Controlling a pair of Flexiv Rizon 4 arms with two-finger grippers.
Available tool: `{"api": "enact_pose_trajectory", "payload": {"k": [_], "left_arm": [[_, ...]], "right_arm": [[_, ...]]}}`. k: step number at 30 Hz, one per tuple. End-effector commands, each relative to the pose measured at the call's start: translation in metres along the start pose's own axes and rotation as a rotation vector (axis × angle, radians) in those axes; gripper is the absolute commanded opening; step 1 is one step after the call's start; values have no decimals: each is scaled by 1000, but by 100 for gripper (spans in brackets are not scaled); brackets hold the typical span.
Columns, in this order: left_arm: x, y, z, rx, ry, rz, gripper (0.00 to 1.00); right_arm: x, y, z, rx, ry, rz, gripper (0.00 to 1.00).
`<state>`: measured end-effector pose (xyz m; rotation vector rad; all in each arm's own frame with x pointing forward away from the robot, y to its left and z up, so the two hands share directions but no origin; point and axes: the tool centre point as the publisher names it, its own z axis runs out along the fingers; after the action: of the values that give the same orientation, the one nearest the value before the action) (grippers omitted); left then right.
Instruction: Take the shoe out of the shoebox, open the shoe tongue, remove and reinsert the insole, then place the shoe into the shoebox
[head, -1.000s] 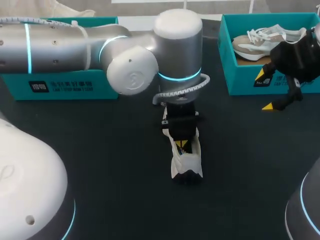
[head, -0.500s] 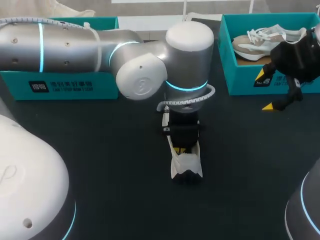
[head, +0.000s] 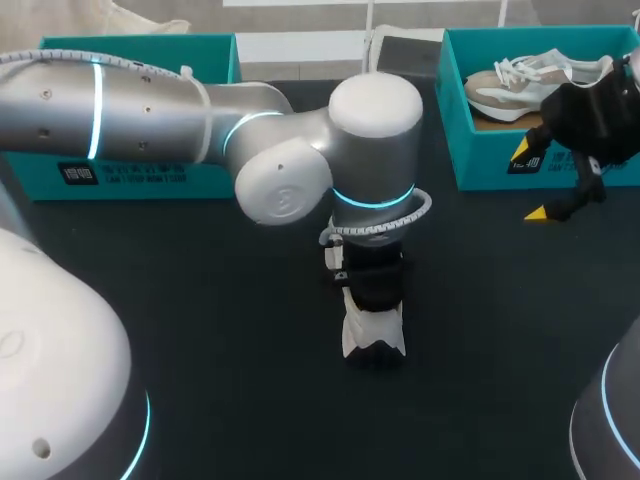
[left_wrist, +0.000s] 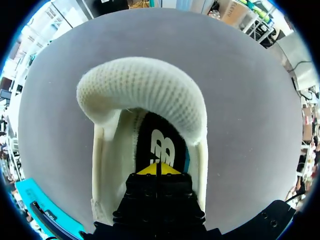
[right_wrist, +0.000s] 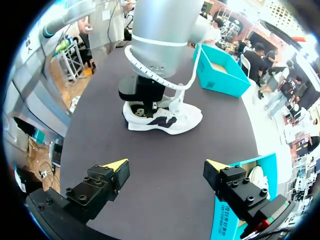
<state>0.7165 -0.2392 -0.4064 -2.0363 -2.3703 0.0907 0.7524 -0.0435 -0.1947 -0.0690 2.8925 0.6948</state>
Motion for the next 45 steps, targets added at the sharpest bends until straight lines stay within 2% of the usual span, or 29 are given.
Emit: {"api": "enact_pose_trajectory", "payload": {"k": [1, 8, 14, 18, 22, 25, 32, 39, 45], "left_arm": [[1, -3, 21, 6, -46, -26, 0], [-3, -10, 17, 46, -83, -63, 0], [-8, -13, 5, 76, -99, -64, 0], [-8, -18, -18, 74, -105, -34, 0], [-4, -13, -44, 43, -138, -16, 0], [-5, -10, -50, 19, -156, -10, 0], [-11, 1, -32, -5, -84, 4, 0], [-7, -7, -7, 11, -24, 33, 0], [-2, -10, 15, -14, -32, 26, 0]], "right_arm": [[0, 0, 1, 4, 0, 1, 100], [0, 0, 1, 4, 0, 1, 100], [0, 0, 1, 4, 0, 1, 100], [0, 0, 1, 4, 0, 1, 100], [0, 0, 1, 4, 0, 1, 100], [0, 0, 1, 4, 0, 1, 100], [0, 0, 1, 4, 0, 1, 100], [0, 0, 1, 4, 0, 1, 100], [0, 0, 1, 4, 0, 1, 100]]}}
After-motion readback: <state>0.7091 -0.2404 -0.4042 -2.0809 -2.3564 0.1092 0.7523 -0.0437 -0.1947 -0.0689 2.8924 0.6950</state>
